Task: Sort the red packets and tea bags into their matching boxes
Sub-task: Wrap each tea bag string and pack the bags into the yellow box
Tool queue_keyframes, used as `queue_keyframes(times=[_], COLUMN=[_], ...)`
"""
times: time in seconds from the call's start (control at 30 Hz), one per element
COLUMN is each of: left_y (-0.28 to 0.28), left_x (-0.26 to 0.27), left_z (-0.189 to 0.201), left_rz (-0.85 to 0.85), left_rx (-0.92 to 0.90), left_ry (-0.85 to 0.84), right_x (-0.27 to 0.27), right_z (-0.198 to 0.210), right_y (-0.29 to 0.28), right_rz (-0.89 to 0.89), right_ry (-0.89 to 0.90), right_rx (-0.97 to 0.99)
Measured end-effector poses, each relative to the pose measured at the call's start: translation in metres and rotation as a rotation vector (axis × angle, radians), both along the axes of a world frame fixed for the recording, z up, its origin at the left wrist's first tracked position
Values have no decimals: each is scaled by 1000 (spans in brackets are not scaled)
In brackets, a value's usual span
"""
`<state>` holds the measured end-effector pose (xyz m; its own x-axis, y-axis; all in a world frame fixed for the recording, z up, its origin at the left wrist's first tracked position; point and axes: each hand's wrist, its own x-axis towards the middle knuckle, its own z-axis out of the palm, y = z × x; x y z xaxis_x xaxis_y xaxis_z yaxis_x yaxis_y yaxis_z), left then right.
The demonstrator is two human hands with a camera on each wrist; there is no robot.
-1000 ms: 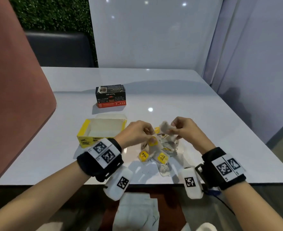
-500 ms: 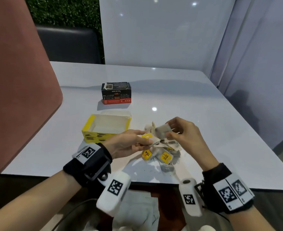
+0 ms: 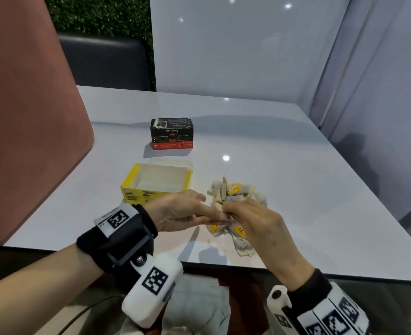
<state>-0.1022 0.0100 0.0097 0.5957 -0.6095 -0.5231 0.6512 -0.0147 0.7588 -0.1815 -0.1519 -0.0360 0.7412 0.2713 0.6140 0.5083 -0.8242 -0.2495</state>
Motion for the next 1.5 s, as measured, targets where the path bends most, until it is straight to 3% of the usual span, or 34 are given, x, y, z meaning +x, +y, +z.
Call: queue_keyframes(times=[0.17,0.37,0.67,0.77,0.9,0.97,1.07,1.2,1.3,1.5], left_y=[-2,0,5,2,12,18,19,16,15,13], left_x=[-5,-9,-25,-26,-15,-13,-18,-24,-23,-20], left_z=[-3,-11,-26,-30,-37,-43,-47,-51,-52,-59], left_rz=[0,77,125,218,304,267,175,102,102,146], left_rx=[60,17,-350,-343,-285,-251,-229,-249,-275,-238], left_ry=[-111,-106,232,193,87,56,11,-24,-17,24], right_x=[-11,-17,-14,-9,-4,12,55,99,112,115], right_z=[-1,-5,-3,-7,0,19,41,30,22,24], right_y=[-2,2,24,40,26,7,-26,-35,-33,-40], right_rz=[-29,-74,-75,-27,-31,-185,-480,-459,-455,-466], right_ry=[-43,-50,-152,-105,-105,18,435,729,782,683], right_rx=[-17,-83,20,-78,22,62,-141,-447,-525,-407])
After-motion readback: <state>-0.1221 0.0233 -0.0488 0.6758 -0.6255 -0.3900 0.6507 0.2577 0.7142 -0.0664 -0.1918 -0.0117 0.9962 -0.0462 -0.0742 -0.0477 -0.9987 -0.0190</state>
